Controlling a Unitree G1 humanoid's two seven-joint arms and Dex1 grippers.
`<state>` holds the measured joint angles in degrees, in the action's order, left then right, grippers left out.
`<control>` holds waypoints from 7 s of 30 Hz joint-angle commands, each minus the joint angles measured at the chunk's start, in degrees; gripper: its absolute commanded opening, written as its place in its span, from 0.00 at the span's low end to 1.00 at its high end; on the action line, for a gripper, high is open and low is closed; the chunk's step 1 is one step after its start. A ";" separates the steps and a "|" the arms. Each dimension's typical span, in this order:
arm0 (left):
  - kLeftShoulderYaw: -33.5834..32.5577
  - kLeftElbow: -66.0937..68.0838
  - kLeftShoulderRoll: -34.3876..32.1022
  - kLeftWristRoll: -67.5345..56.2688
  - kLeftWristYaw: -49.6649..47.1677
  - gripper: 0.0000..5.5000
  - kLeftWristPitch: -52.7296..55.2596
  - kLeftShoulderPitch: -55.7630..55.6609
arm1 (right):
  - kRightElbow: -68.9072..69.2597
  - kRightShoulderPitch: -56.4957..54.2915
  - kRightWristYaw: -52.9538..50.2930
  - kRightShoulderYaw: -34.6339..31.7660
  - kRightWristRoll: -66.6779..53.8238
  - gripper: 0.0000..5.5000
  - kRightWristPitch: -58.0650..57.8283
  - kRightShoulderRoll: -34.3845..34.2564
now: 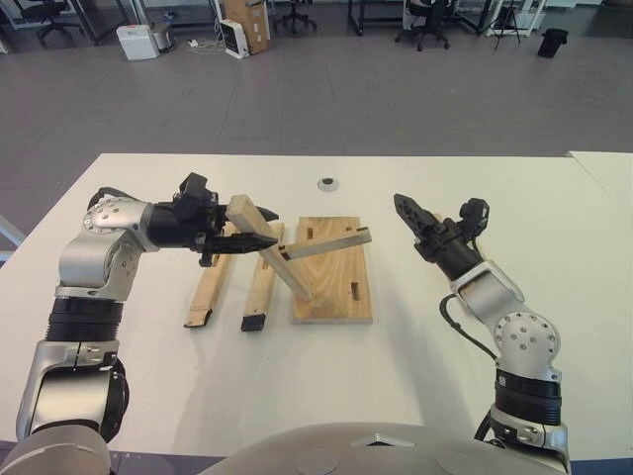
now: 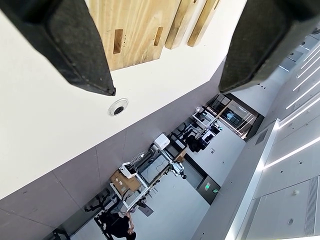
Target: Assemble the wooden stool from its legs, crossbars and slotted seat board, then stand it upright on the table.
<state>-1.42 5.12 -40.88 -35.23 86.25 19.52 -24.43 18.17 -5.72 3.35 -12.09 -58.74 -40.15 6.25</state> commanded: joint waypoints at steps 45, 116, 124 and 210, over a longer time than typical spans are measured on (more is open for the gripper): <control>5.56 -5.29 -4.48 12.26 -10.02 0.74 -9.07 13.45 | -7.29 11.19 8.88 15.24 37.22 0.70 7.84 3.56; -17.52 4.36 12.84 -16.69 -51.76 0.19 39.64 -27.25 | -2.58 -8.46 12.88 -12.11 16.42 0.81 0.57 11.98; -20.90 7.68 20.17 -65.16 -58.45 0.19 62.39 -28.65 | 0.87 -28.84 16.30 -15.92 -23.10 0.98 -7.41 16.26; -20.06 7.39 14.19 -74.08 -66.93 0.41 43.08 -17.01 | -13.14 -33.44 12.50 -9.44 -25.62 0.40 2.09 28.34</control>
<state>-20.05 14.34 -25.08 -113.14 20.18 65.22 -43.01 5.70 -38.49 16.56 -22.70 -90.21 -39.00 32.96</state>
